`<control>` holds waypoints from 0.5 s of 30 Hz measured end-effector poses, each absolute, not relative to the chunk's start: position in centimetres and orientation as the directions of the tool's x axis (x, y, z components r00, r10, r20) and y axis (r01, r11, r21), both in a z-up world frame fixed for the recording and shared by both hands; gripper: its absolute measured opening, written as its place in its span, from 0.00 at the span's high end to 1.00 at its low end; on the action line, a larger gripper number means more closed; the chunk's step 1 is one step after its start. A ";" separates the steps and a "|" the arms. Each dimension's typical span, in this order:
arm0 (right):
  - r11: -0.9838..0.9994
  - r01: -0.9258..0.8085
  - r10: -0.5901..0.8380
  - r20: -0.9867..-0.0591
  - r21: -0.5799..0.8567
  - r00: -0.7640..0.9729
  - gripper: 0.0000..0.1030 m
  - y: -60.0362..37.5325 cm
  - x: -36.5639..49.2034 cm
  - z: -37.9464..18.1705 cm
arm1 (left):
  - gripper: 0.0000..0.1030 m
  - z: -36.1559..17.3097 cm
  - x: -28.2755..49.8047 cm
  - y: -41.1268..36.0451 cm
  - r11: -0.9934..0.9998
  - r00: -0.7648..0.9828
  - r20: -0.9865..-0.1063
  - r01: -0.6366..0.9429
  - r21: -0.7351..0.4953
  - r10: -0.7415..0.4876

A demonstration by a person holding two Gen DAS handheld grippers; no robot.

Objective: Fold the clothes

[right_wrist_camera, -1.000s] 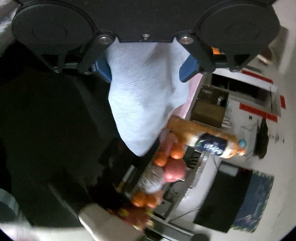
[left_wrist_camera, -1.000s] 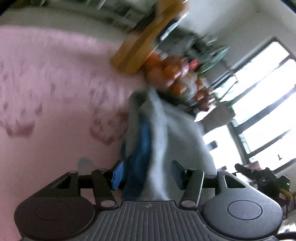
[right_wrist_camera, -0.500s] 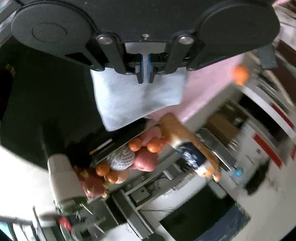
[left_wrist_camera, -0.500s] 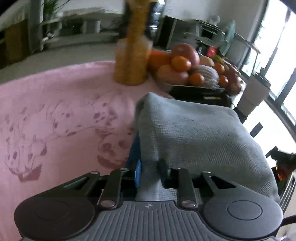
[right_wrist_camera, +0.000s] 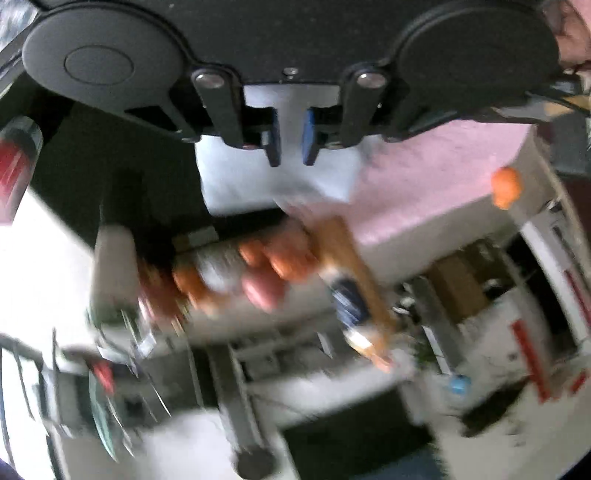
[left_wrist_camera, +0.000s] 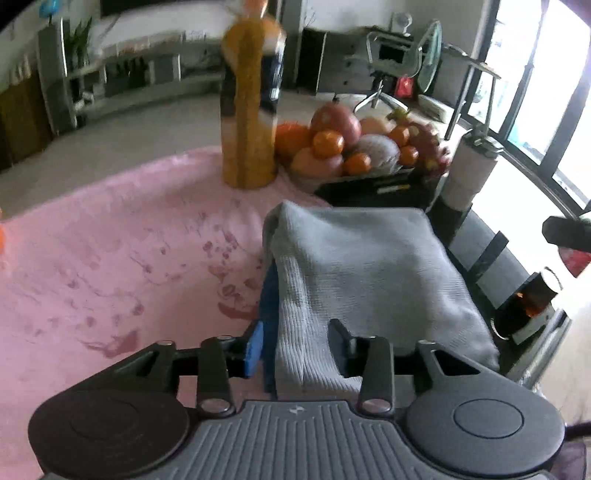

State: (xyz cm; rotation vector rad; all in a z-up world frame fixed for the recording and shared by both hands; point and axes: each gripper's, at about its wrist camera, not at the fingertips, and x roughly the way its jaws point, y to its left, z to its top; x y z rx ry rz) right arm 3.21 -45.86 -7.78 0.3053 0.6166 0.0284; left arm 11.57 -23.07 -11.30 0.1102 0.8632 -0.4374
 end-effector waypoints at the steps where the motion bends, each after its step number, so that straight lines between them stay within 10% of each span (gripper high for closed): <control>1: 0.962 0.058 0.109 -0.573 0.265 0.813 0.71 -45.1 2.6 -6.2 | 0.42 -10.1 10.6 -22.6 0.907 0.576 -0.750 0.416 -0.072 -0.324; 7: 0.985 0.087 0.035 -0.660 0.151 0.750 0.27 -40.7 -2.2 -1.2 | 0.18 -6.1 4.5 -19.6 0.903 0.565 -0.753 0.421 -0.086 -0.336; 15: 0.976 0.199 -0.059 -0.770 0.090 0.635 0.02 -38.1 -6.5 -0.1 | 0.14 -5.0 -1.0 -18.6 0.889 0.526 -0.784 0.452 -0.070 -0.329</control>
